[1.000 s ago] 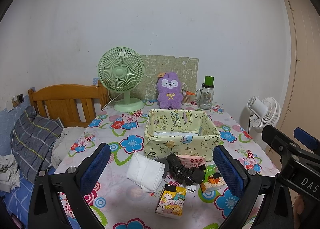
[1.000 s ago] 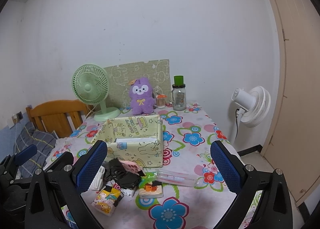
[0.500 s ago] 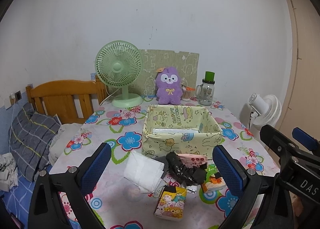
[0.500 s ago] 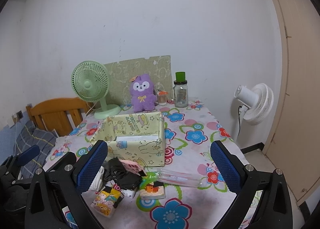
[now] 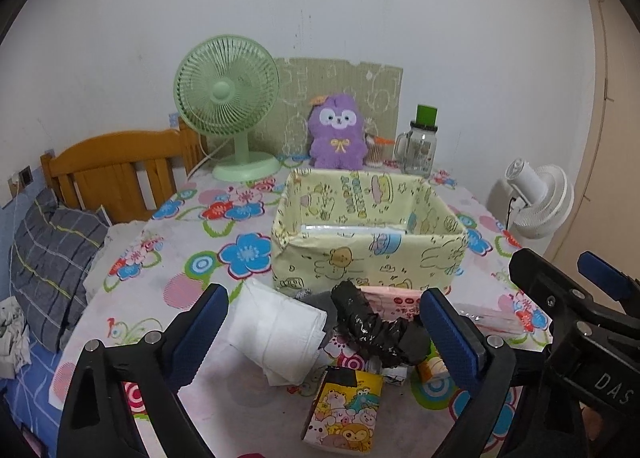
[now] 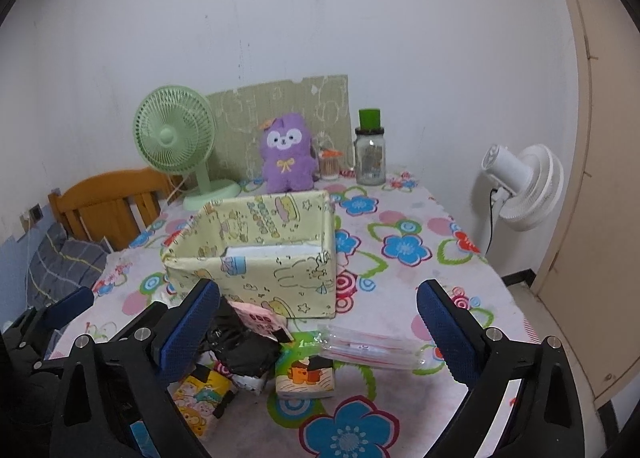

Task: Organize soft objects
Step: 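Move the left tool to the white tissue pack while the right tool reaches the pink packet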

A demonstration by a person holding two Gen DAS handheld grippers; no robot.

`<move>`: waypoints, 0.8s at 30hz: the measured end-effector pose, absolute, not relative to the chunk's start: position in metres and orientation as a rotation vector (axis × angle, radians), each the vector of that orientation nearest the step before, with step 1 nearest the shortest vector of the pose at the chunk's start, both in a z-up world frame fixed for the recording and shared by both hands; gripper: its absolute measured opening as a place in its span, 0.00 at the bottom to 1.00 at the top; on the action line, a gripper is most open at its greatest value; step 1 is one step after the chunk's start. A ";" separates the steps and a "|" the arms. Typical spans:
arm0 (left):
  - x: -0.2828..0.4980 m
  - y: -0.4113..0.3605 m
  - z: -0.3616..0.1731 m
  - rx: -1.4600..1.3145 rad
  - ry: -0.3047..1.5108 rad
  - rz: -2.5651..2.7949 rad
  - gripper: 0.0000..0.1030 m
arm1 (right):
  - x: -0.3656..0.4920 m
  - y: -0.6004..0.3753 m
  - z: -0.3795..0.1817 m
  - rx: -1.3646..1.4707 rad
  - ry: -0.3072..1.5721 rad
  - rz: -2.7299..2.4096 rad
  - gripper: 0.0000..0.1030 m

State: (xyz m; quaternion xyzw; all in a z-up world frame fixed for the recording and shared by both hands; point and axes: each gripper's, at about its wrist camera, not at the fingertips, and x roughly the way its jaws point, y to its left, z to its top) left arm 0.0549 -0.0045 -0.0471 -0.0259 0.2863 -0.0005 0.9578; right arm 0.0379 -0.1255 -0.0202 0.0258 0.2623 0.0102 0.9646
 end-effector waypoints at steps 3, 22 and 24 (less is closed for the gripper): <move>0.064 -0.004 -0.056 -0.052 0.609 0.000 0.93 | 0.046 -0.123 -0.029 0.048 0.555 0.025 0.97; 0.103 0.012 -0.100 -0.041 0.750 0.050 0.89 | 0.097 -0.102 -0.078 0.039 0.710 0.086 0.88; 0.106 0.014 -0.103 -0.044 0.760 0.056 0.89 | 0.102 -0.098 -0.081 0.034 0.721 0.095 0.88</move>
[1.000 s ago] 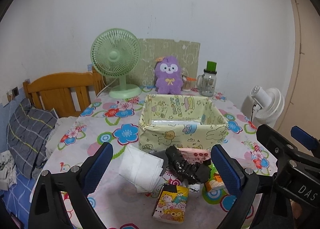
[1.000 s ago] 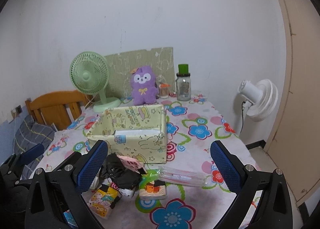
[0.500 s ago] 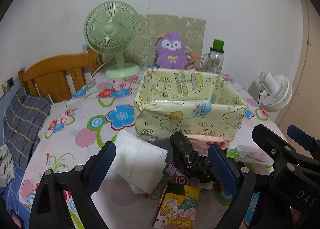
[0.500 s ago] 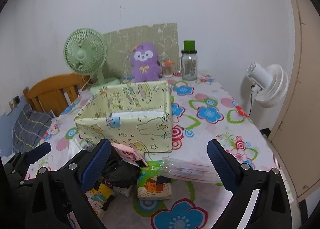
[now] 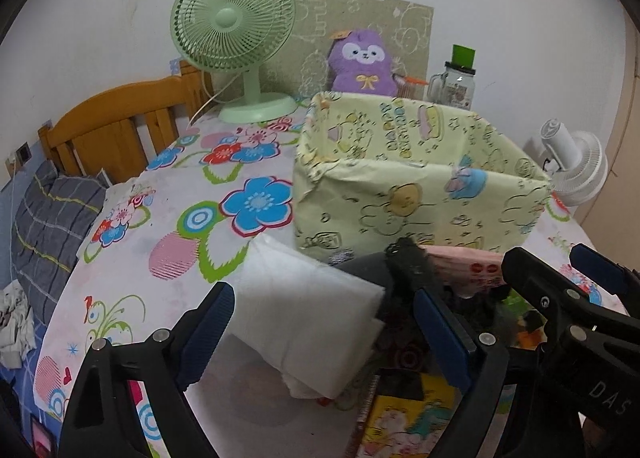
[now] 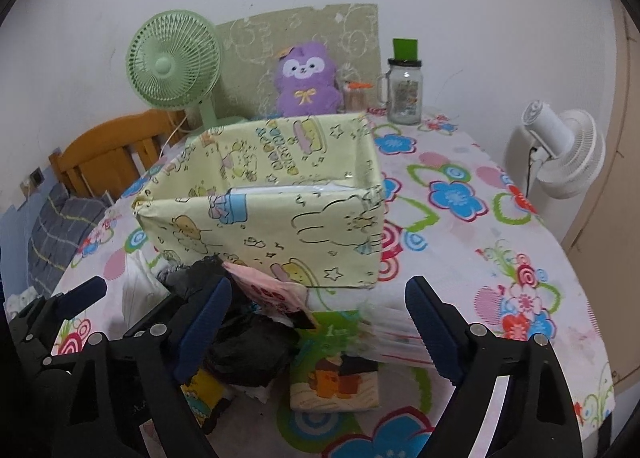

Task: Organize soft objects
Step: 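Move the left tool to the white tissue pack while the right tool reaches the pink packet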

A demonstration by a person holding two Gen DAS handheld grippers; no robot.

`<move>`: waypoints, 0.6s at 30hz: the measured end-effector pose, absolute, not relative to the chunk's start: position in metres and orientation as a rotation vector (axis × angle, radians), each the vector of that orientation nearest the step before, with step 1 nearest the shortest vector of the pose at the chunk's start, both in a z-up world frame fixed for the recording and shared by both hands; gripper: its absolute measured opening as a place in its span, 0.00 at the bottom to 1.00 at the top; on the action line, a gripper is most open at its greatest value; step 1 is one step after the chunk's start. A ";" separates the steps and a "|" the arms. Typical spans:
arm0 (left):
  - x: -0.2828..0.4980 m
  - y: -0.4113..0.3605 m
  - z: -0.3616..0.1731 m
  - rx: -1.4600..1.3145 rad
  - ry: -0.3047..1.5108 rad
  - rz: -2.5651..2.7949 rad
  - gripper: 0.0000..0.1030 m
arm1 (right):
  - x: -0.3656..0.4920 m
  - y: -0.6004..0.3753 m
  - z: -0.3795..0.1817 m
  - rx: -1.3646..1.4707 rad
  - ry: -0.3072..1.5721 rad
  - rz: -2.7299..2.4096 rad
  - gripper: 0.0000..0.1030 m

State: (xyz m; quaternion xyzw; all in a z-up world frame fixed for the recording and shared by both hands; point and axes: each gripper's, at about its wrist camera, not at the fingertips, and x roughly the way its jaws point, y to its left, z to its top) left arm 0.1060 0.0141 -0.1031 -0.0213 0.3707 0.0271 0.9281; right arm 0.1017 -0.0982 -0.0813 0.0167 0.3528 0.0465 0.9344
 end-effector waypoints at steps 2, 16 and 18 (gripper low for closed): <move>0.109 0.017 -0.107 -0.048 0.772 0.060 0.89 | 0.106 -0.095 -0.085 0.027 0.732 0.099 0.87; 0.118 0.022 -0.124 -0.057 0.820 -0.001 0.74 | 0.132 -0.078 -0.112 0.035 0.835 0.167 0.50; 0.116 0.020 -0.124 -0.052 0.813 -0.012 0.69 | 0.131 -0.076 -0.112 0.033 0.838 0.170 0.47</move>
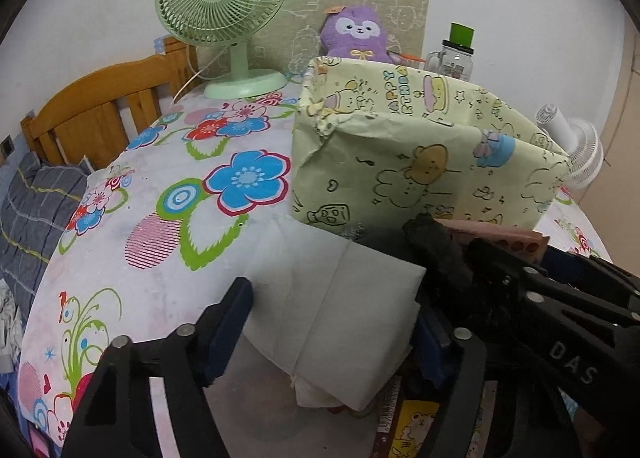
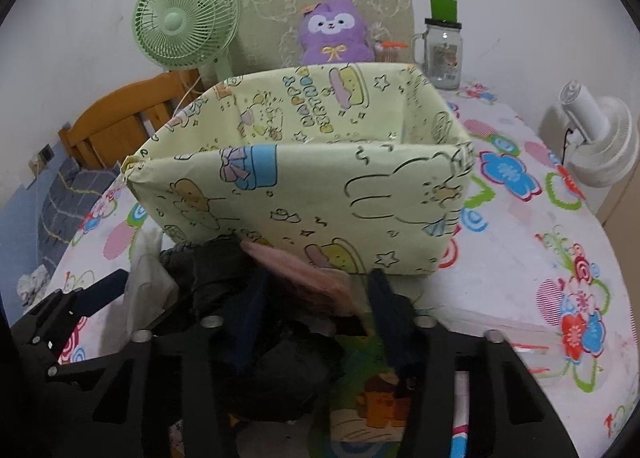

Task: Organize soft objects
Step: 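Move the left tool to the white tissue pack while the right tool reaches the pink packet, then lift the white tissue pack with the left tool while the right tool lifts the pink packet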

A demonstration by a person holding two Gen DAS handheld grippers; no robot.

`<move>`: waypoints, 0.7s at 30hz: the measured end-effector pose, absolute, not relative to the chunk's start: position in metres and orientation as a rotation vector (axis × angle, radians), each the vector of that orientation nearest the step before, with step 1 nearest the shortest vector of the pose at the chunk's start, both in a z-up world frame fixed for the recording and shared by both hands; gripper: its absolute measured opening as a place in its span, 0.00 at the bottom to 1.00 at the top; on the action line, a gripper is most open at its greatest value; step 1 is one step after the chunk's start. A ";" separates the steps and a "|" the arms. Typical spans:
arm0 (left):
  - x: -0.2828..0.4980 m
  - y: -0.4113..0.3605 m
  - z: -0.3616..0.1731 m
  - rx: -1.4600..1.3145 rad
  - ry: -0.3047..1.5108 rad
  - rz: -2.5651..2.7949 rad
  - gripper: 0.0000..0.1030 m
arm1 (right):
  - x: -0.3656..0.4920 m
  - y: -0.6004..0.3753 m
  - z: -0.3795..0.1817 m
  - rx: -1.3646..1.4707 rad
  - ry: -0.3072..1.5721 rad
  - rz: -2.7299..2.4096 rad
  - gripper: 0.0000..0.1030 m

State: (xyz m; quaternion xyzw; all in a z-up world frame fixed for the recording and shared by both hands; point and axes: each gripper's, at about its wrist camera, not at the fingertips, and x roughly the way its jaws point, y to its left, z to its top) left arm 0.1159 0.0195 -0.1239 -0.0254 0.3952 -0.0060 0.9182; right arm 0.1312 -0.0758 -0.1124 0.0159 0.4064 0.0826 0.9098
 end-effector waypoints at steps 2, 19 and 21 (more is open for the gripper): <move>0.115 0.018 -0.123 -0.047 0.809 -0.021 0.62 | 0.129 -0.074 -0.112 0.024 0.836 0.179 0.42; 0.099 0.010 -0.111 -0.036 0.800 -0.055 0.17 | 0.099 -0.063 -0.095 0.000 0.784 0.224 0.12; 0.096 0.009 -0.109 -0.039 0.796 -0.062 0.16 | 0.095 -0.065 -0.092 0.006 0.774 0.217 0.12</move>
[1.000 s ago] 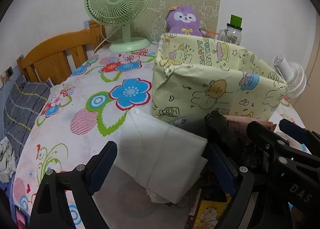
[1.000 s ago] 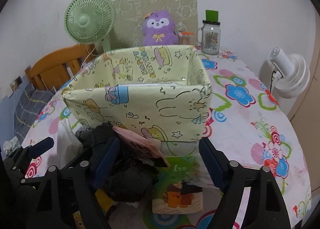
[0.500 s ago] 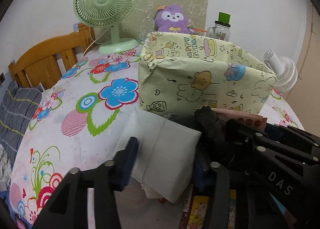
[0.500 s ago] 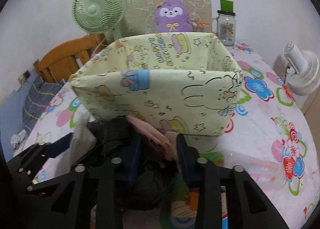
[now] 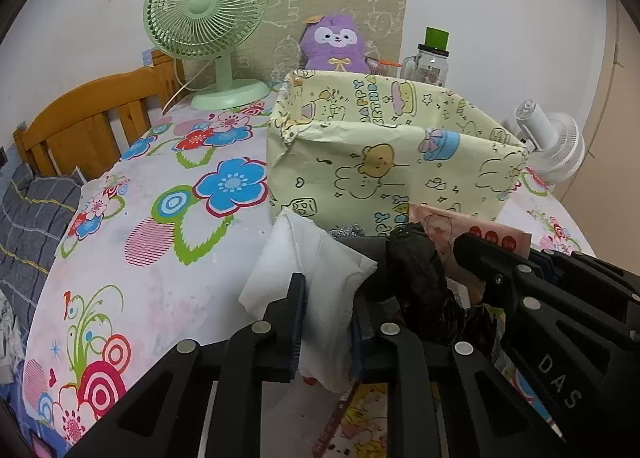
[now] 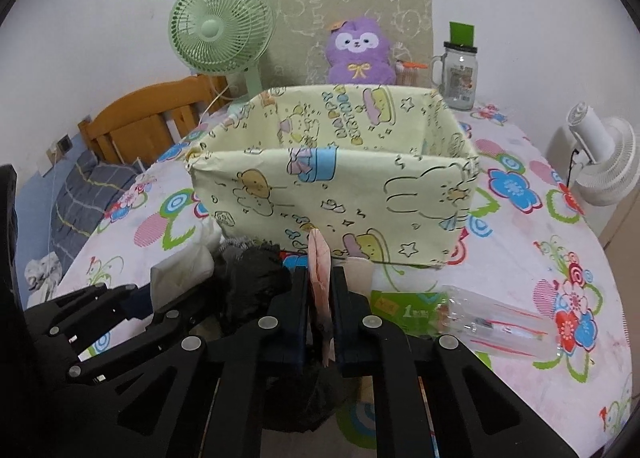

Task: Organize soft objects
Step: 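Lift the white tissue pack with the left tool while the right tool lifts the pink packet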

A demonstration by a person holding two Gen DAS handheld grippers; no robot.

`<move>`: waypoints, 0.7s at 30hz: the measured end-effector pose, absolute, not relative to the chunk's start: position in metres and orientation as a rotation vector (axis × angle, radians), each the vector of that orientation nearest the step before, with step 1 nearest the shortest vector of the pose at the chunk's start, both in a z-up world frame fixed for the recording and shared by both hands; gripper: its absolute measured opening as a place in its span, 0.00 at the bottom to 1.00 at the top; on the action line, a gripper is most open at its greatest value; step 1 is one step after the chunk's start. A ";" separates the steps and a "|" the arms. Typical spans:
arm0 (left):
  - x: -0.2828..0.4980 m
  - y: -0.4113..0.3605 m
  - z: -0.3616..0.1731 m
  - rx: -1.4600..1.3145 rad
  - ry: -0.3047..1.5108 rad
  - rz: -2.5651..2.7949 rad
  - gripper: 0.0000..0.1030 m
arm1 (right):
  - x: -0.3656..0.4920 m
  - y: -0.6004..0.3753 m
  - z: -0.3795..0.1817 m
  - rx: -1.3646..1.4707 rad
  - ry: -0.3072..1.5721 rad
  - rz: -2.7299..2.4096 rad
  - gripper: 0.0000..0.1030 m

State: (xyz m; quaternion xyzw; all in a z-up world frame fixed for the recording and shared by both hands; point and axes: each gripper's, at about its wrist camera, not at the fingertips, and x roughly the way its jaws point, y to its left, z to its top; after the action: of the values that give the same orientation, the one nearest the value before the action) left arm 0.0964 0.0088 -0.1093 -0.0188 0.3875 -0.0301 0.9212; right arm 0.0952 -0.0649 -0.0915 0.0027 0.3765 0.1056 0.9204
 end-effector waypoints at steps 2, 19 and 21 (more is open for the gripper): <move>0.093 0.007 -0.107 -0.040 0.789 -0.068 0.14 | 0.092 -0.066 -0.088 0.010 0.764 0.210 0.12; 0.075 -0.001 -0.073 -0.041 0.704 -0.086 0.12 | 0.066 -0.079 -0.057 0.029 0.684 0.179 0.12; 0.074 -0.002 -0.069 -0.040 0.695 -0.087 0.12 | 0.064 -0.080 -0.052 0.032 0.672 0.175 0.12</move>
State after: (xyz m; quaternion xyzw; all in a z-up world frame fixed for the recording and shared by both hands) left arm 0.0736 -0.0021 -0.0688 -0.0197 0.3404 -0.0429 0.9391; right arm 0.0637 -0.0804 -0.0519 0.0157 0.3291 0.0858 0.9403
